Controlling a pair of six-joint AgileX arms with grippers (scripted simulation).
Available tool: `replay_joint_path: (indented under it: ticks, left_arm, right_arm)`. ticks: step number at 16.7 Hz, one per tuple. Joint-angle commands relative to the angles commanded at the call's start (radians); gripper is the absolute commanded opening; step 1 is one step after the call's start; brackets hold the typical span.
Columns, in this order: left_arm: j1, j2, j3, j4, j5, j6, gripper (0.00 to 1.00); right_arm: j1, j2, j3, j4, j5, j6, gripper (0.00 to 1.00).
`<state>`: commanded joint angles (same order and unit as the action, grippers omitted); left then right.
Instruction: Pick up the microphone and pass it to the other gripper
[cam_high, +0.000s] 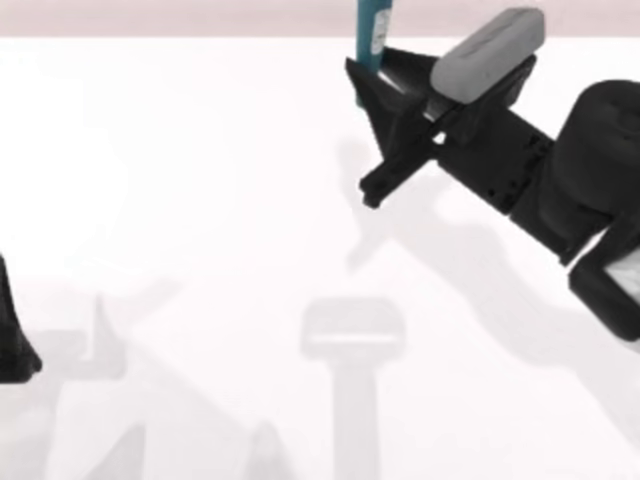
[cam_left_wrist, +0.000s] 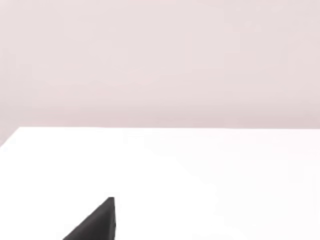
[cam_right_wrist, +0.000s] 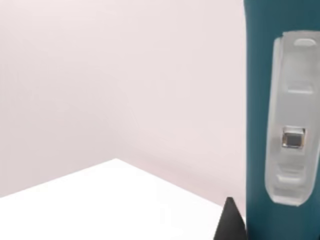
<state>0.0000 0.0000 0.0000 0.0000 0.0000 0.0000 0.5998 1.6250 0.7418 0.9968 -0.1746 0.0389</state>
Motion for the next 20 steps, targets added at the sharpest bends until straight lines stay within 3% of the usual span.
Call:
replay_joint_path:
  ticks: [2, 13, 16, 20]
  left_arm:
    - [0.0, 0.0, 0.0, 0.0, 0.0, 0.0, 1.0]
    - [-0.005, 0.013, 0.011, 0.006, 0.011, 0.002, 1.0]
    - [-0.033, 0.11, 0.084, 0.049, 0.086, 0.012, 1.0]
    - [-0.096, 0.385, 0.249, 0.146, 0.256, 0.038, 1.0]
  right_arm:
    - [0.029, -0.013, -0.025, 0.03, 0.028, 0.003, 0.0]
    - [0.03, -0.013, -0.026, 0.03, 0.029, 0.003, 0.0]
    - [0.03, -0.013, -0.026, 0.03, 0.029, 0.003, 0.0]
    - [0.03, -0.013, -0.026, 0.03, 0.029, 0.003, 0.0]
